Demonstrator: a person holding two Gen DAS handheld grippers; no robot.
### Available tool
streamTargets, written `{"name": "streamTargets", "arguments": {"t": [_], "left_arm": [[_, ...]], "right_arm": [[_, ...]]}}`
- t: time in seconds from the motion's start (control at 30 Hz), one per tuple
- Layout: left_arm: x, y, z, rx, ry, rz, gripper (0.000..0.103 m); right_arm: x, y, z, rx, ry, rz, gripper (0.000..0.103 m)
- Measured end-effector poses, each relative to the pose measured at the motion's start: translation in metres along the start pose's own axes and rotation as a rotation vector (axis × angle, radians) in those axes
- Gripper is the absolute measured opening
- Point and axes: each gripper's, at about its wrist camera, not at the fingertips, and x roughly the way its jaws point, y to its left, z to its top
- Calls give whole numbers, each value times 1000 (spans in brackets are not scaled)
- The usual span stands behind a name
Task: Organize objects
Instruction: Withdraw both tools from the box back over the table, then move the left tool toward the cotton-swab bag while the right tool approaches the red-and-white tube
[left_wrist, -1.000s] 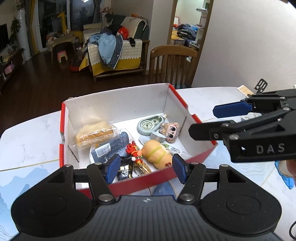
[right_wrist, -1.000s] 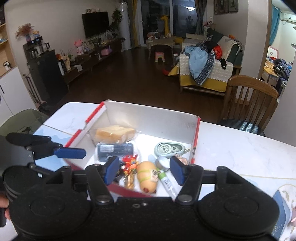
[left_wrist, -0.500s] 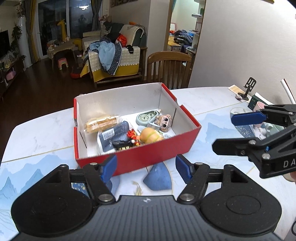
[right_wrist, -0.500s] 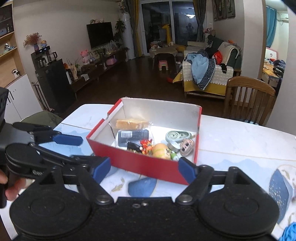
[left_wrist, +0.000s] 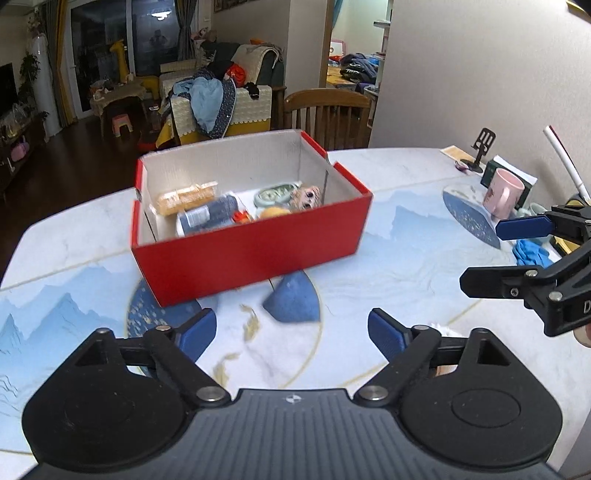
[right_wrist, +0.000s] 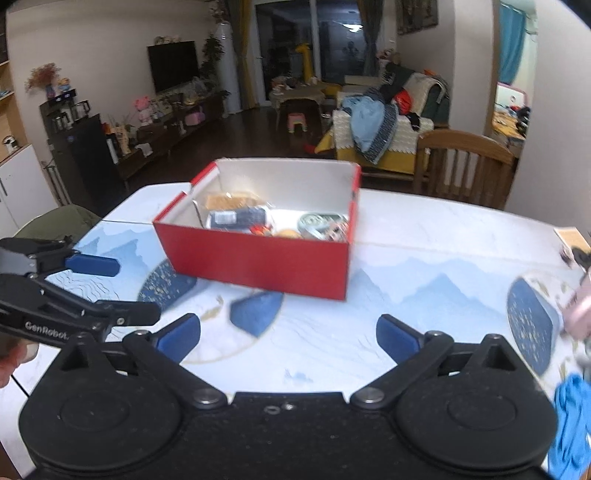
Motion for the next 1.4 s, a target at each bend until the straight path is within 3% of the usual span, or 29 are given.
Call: {"name": "streamTargets", "arguments": {"t": [0.17,0.27,0.77,0.97,1.17,1.4], "left_arm": [[6,-12,-21,-5,11,-9,92],[9,-20,-33,-12,11,-33,103],[53,-70,-76,49,47,-90,103],[73,-96,-79,142,58,-138,103],[95,-110,-74,160,88,-207,103],[111,-116,-72,185,111,-221,101]], "right_arm": [[3,-7,-26,31,43,-35,102],[4,-11,-39,45,60,-49,102],[15,-39,-87,122,144,-93,102],[14,-54,-96,141,164,-112,102],[14,-68,-99,152,187,-119,102],[20,-76,-102,162,211,-115,102]]}}
